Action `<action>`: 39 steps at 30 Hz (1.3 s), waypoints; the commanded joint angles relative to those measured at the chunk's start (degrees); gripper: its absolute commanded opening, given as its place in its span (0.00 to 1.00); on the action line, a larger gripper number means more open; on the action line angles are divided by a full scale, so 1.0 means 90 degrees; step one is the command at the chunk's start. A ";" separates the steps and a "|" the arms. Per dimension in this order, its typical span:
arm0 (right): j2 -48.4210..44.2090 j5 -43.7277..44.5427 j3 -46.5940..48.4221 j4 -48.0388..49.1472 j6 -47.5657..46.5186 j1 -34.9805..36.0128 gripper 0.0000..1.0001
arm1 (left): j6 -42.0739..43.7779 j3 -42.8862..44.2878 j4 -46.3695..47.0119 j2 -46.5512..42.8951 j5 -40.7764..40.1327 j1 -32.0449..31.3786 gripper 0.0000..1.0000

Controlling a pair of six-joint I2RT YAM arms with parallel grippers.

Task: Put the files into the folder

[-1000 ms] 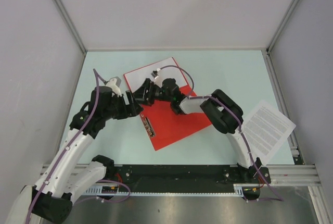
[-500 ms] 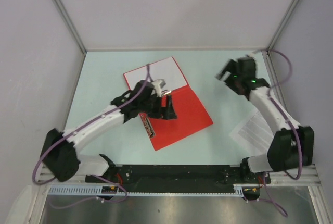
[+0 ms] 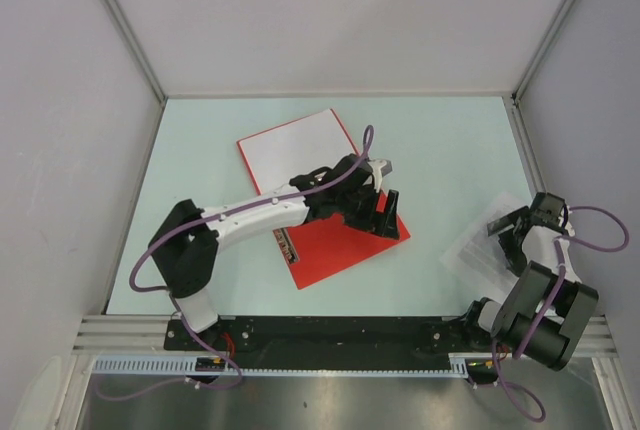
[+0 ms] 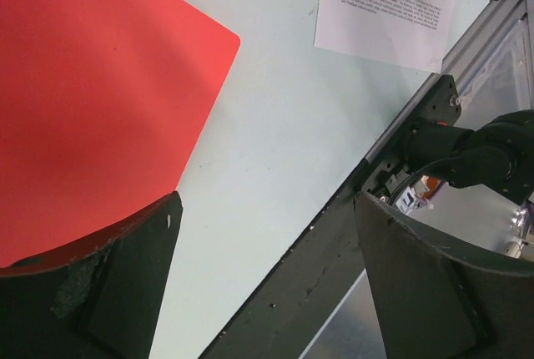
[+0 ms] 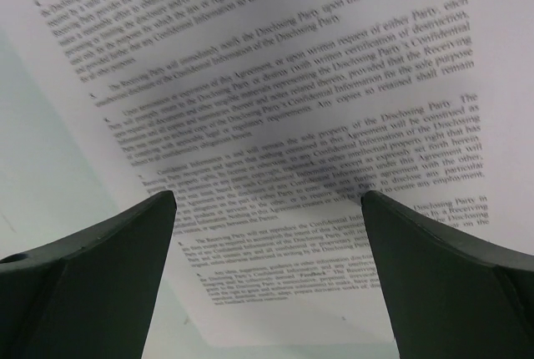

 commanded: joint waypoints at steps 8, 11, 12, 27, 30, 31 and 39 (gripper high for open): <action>0.1345 -0.1007 -0.0243 0.2538 0.1486 0.1110 1.00 | -0.0087 0.0450 -0.0003 0.0125 -0.0028 0.0038 0.90; 0.1901 -0.0988 -0.0185 0.3261 0.2694 0.1753 0.99 | -0.0116 0.0675 -0.0033 0.0252 0.0021 0.0106 0.90; 0.2030 -0.0988 -0.0136 0.3613 0.2980 0.1911 0.99 | -0.0145 0.0743 0.0025 0.0301 0.0089 0.0135 0.90; -0.0190 0.0898 0.0611 0.0306 0.0318 0.0007 1.00 | -0.0418 0.2472 0.0308 0.1922 0.1182 0.0243 0.90; -0.0935 0.0390 0.0081 0.0257 0.0200 -0.1102 1.00 | -0.0525 0.2482 0.0426 0.2020 0.1368 0.0165 0.89; -0.1334 0.0312 -0.0211 0.0247 0.0142 -0.1666 1.00 | -0.0555 0.2463 0.0455 0.2049 0.1456 0.0146 0.89; -0.1641 0.0155 -0.0584 0.0295 0.0190 -0.2159 1.00 | -0.0702 0.2004 0.0650 0.1601 0.1652 0.0096 0.89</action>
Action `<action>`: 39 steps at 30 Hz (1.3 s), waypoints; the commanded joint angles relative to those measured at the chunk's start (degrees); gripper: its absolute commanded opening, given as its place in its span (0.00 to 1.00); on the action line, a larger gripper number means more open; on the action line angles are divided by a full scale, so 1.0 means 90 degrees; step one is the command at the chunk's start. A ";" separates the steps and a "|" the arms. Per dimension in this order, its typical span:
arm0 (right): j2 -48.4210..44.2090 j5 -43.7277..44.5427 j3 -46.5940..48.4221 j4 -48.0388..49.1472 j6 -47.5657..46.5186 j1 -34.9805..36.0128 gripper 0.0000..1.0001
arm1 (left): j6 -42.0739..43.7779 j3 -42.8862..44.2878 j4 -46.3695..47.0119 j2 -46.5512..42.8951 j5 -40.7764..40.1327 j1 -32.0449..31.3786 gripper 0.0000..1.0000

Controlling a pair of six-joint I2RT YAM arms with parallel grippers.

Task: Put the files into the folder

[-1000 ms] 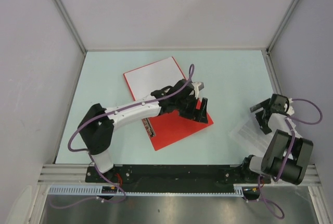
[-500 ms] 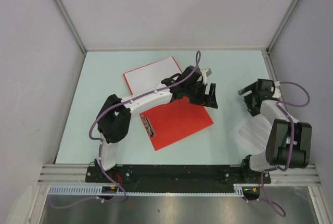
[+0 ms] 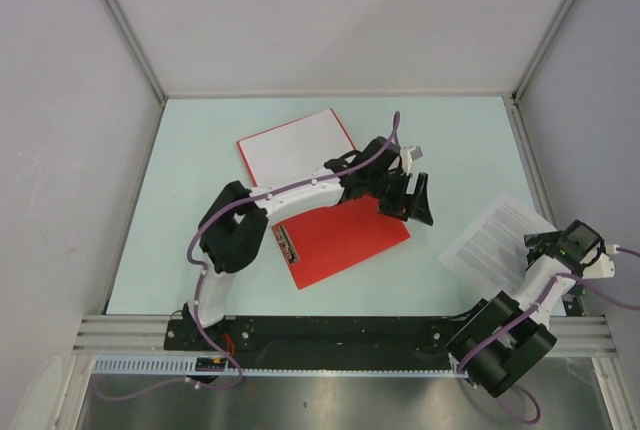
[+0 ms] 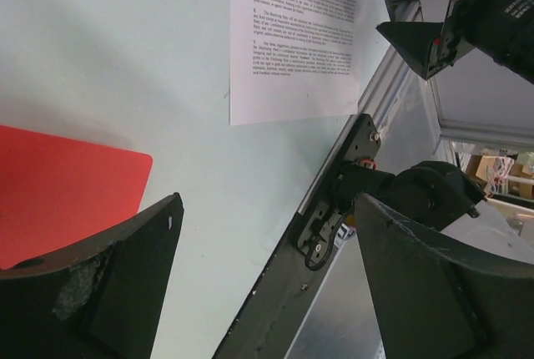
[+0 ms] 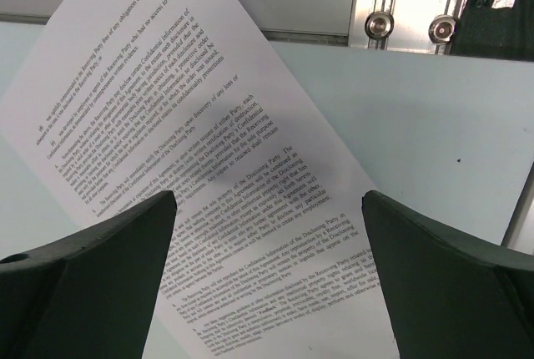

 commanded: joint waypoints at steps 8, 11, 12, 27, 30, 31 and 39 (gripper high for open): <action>0.0457 -0.0291 -0.0236 0.0409 -0.0237 -0.0500 1.00 | -0.0199 -0.0594 0.0374 -0.0784 0.0360 -0.0015 0.89; 0.0584 -0.0340 -0.0275 0.0566 -0.0267 -0.0491 1.00 | -0.0219 -0.0634 0.0413 -0.0833 0.0409 -0.0015 0.89; 0.0623 -0.0359 -0.0285 0.0624 -0.0286 -0.0394 1.00 | -0.0219 -0.0634 0.0413 -0.0842 0.0429 -0.0015 0.89; 0.1325 -0.0505 -0.0217 0.1522 0.0789 0.3131 1.00 | 0.1002 0.1921 -0.0464 0.1274 -0.1191 0.0248 0.81; 0.1678 -0.0926 0.0017 0.1427 0.0105 0.3279 1.00 | 0.1158 0.3601 -0.1003 0.2414 -0.1242 0.0258 0.77; 0.1688 -0.0907 0.0047 0.1300 -0.0012 0.3240 1.00 | 0.1139 0.4049 -0.0993 0.2632 -0.1193 0.0258 0.76; 0.1101 -0.1071 0.0067 0.0137 -0.0004 0.2751 1.00 | -0.0032 0.3711 0.0706 0.3190 -0.1210 0.0014 0.52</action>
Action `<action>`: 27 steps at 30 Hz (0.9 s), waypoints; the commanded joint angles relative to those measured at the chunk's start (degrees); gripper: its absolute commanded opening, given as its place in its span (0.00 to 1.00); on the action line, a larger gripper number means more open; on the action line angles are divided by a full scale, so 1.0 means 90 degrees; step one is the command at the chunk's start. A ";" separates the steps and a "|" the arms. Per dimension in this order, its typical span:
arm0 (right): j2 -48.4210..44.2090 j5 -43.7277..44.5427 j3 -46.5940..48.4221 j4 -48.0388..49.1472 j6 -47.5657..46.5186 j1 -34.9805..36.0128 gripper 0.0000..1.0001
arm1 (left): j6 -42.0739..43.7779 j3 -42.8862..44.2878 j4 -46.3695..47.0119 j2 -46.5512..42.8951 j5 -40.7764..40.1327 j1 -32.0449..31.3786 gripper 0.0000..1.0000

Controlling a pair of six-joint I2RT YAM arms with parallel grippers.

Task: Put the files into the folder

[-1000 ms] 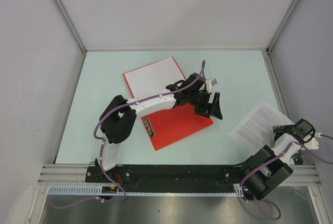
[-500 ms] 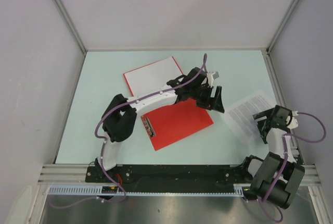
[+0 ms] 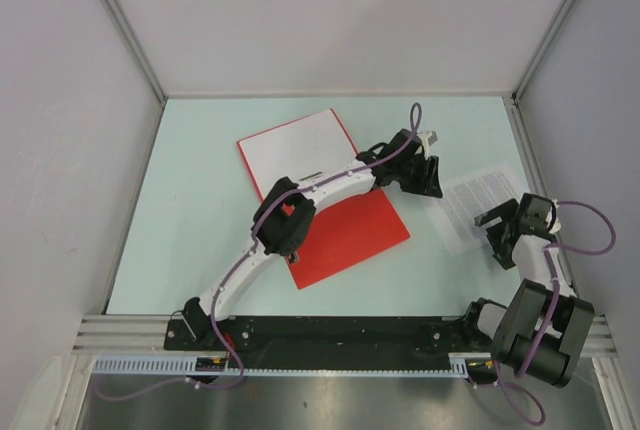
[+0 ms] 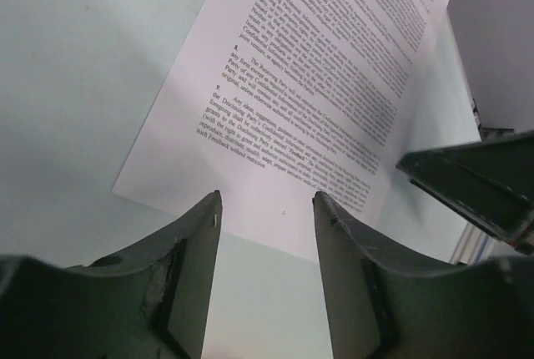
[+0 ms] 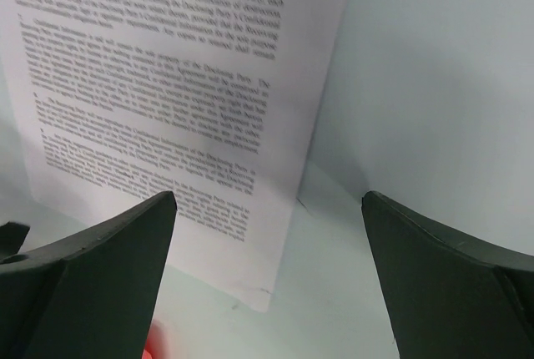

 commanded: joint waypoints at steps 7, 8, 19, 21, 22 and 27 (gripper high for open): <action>0.0403 -0.0515 -0.0116 -0.0514 0.0367 0.0387 1.00 | -0.1640 0.0318 -0.0308 0.0529 -0.0912 -0.0192 0.31; 0.0413 -0.0515 -0.0135 -0.0465 0.0426 0.0465 0.99 | -0.1710 0.0260 -0.0378 0.0519 -0.0951 -0.0182 0.30; 0.0043 -0.1160 -0.0926 0.0327 0.1090 0.0700 1.00 | -0.2296 -0.0580 0.0012 0.0363 -0.0414 -0.0134 0.24; -0.0143 -0.1374 -0.1102 0.0424 0.1168 0.0701 1.00 | -0.2296 -0.0600 0.0042 0.0353 -0.0385 -0.0134 0.24; -0.0221 -0.1423 -0.1122 0.0376 0.1217 0.0701 1.00 | -0.2296 -0.0610 0.0041 0.0343 -0.0385 -0.0134 0.24; -0.1021 -0.1462 -0.1346 -0.0200 0.1617 0.0652 1.00 | -0.2286 -0.0659 0.0041 0.0353 -0.0326 -0.0124 0.23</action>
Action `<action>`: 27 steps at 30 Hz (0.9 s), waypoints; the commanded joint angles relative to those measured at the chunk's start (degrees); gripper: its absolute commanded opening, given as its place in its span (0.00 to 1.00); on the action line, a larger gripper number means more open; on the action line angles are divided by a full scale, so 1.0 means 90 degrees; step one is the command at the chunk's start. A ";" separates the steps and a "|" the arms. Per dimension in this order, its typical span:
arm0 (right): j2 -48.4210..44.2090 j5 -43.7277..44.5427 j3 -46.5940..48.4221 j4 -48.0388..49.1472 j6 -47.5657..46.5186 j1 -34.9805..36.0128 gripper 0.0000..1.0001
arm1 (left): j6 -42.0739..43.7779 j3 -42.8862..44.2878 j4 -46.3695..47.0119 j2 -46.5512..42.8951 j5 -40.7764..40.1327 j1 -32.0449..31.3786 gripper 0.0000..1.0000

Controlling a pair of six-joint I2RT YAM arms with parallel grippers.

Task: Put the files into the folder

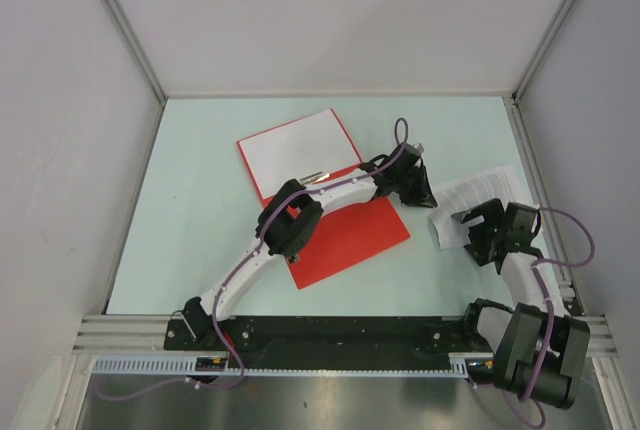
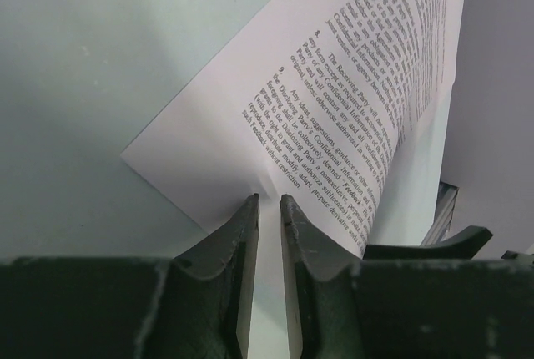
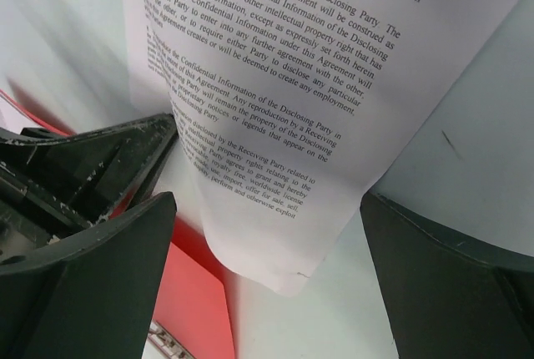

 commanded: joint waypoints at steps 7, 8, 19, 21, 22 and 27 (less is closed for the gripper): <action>-0.0673 -0.0777 -0.1185 -0.0211 0.1013 0.0059 1.00 | -0.0104 -0.0373 -0.0346 -0.0094 -0.0007 -0.0027 0.22; -0.0663 -0.0808 -0.1185 -0.0171 0.1062 0.0079 1.00 | -0.0104 -0.0392 -0.0346 -0.0094 -0.0008 -0.0027 0.22; -0.1191 -0.1033 -0.1215 0.0806 0.1054 -0.0341 1.00 | -0.0114 -0.0793 -0.0141 -0.0250 0.0022 -0.0017 0.19; -0.1093 -0.1080 -0.1312 0.0824 0.1111 -0.0205 1.00 | -0.0123 -0.0803 -0.0122 -0.0270 0.0002 -0.0017 0.19; -0.1121 -0.1149 -0.1477 0.1077 0.1334 -0.0195 1.00 | -0.0162 -0.0841 -0.0054 -0.0270 0.0022 -0.0027 0.19; -0.1970 -0.1033 -0.1664 0.1275 0.2146 0.0166 1.00 | -0.0201 -0.0910 -0.0005 -0.0289 0.0080 -0.0036 0.18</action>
